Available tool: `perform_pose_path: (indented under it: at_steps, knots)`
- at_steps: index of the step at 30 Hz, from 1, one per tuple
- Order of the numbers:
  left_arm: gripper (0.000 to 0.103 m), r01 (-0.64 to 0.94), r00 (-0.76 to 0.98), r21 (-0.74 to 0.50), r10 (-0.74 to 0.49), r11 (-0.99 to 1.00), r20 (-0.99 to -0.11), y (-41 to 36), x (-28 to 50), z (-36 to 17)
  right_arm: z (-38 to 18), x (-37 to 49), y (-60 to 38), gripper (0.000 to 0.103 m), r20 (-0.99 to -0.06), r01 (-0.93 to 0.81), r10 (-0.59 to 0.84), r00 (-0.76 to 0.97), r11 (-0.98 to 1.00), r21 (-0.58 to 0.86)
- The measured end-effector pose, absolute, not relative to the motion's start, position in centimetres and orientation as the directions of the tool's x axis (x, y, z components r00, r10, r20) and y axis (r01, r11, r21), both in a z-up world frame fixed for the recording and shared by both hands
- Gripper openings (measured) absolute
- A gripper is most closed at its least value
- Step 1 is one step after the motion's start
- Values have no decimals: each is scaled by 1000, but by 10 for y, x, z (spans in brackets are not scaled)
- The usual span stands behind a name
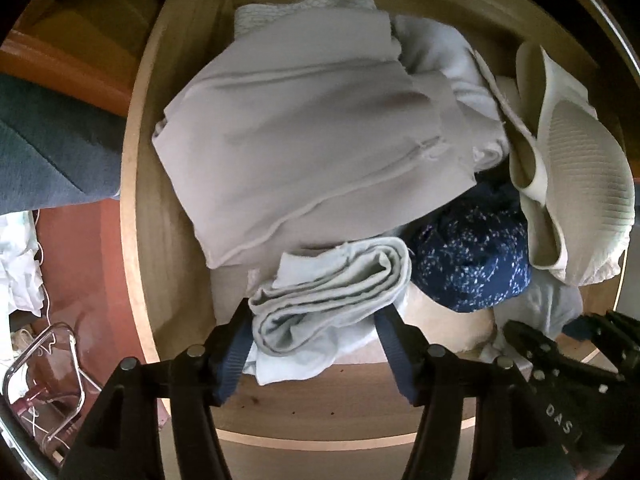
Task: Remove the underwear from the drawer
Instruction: 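Grasp the folded white cloth with the left gripper while the right gripper grasps the grey sock, then lift the grey sock with the right gripper while the left gripper lifts the white cloth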
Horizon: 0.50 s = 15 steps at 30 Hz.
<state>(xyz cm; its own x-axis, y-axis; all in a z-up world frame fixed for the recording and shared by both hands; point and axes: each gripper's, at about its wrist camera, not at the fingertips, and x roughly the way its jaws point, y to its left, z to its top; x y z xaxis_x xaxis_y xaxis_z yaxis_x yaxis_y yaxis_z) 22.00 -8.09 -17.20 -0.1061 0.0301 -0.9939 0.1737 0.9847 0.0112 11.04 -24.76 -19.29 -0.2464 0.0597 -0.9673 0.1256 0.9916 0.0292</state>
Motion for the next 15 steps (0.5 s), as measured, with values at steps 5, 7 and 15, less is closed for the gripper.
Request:
perform_pose_path:
  at_steps: [5, 7, 15]
  knots:
    - [59, 173, -97, -3, 14, 985, -995, -80, 223, -170, -182, 87, -241, 39, -976, 128, 65, -206, 991, 39]
    - [55, 181, -88, -4, 12, 983, -996, -76, 221, -165, -175, 82, -247, 39, -978, 136, 76, -193, 989, 50]
    - [36, 207, -43, 5, 15, 978, -999, -79, 210, -154, -152, 87, -259, 39, -982, 150, 90, -167, 987, 65]
